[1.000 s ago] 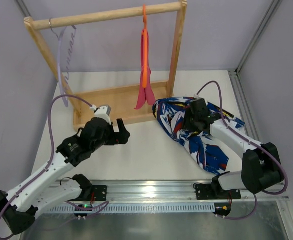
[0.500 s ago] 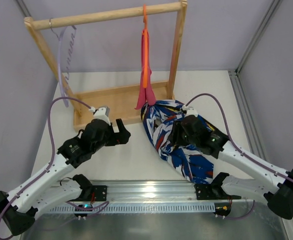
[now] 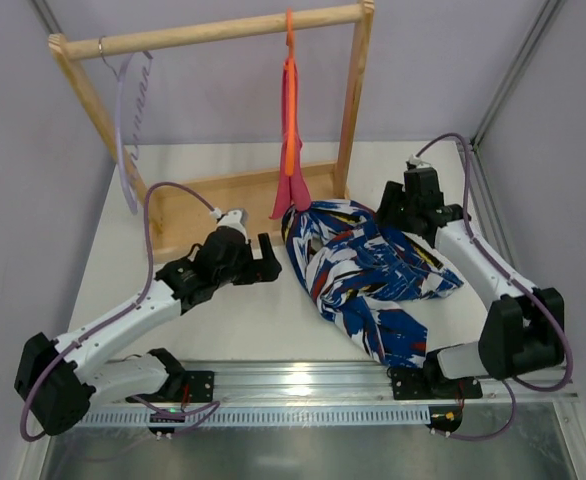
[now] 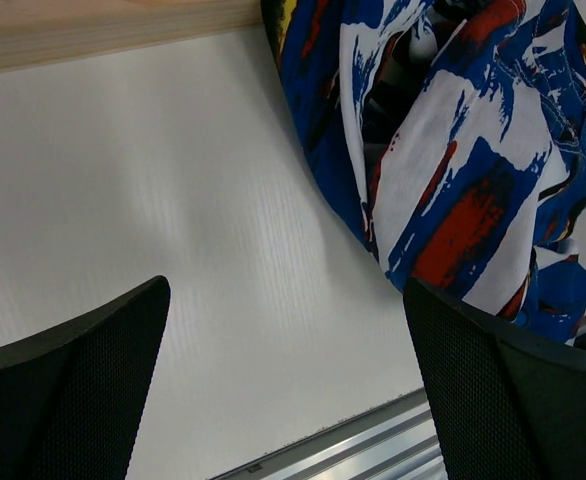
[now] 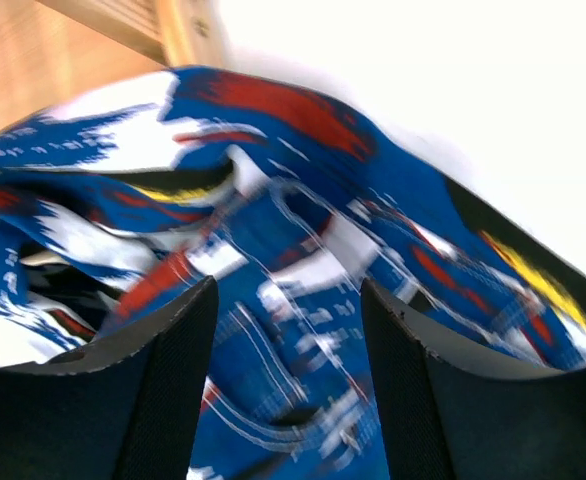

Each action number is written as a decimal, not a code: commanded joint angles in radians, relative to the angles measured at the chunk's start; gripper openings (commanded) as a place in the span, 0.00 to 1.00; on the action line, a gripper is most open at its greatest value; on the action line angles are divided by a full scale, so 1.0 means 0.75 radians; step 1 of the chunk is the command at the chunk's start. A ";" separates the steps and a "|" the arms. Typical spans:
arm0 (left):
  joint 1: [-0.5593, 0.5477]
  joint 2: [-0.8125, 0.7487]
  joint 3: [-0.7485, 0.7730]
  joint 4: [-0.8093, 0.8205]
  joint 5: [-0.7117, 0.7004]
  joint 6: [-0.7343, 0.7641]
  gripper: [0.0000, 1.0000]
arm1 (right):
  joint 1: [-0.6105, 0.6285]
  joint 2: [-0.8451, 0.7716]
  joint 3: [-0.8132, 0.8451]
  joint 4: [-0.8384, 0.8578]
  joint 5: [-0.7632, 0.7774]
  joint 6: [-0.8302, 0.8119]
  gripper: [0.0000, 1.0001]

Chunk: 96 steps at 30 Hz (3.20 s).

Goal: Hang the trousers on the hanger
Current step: Fold the trousers

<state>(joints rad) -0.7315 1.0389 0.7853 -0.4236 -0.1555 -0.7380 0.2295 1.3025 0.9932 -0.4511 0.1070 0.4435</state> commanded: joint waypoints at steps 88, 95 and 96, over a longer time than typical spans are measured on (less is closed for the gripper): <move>0.094 0.339 0.221 -0.323 -0.325 0.068 0.81 | -0.212 -0.964 -0.028 -0.544 0.145 0.237 0.64; 0.100 0.472 0.299 -0.313 -0.318 0.051 0.82 | -0.238 -0.529 0.258 -0.525 0.542 0.196 0.77; 0.102 0.492 0.305 -0.321 -0.322 0.051 0.82 | -0.279 -0.443 0.273 -0.544 0.536 0.210 0.77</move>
<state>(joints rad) -0.6621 1.3846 0.9638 -0.6640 -0.3542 -0.6785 0.0589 0.8127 1.1469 -0.8642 0.3847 0.5804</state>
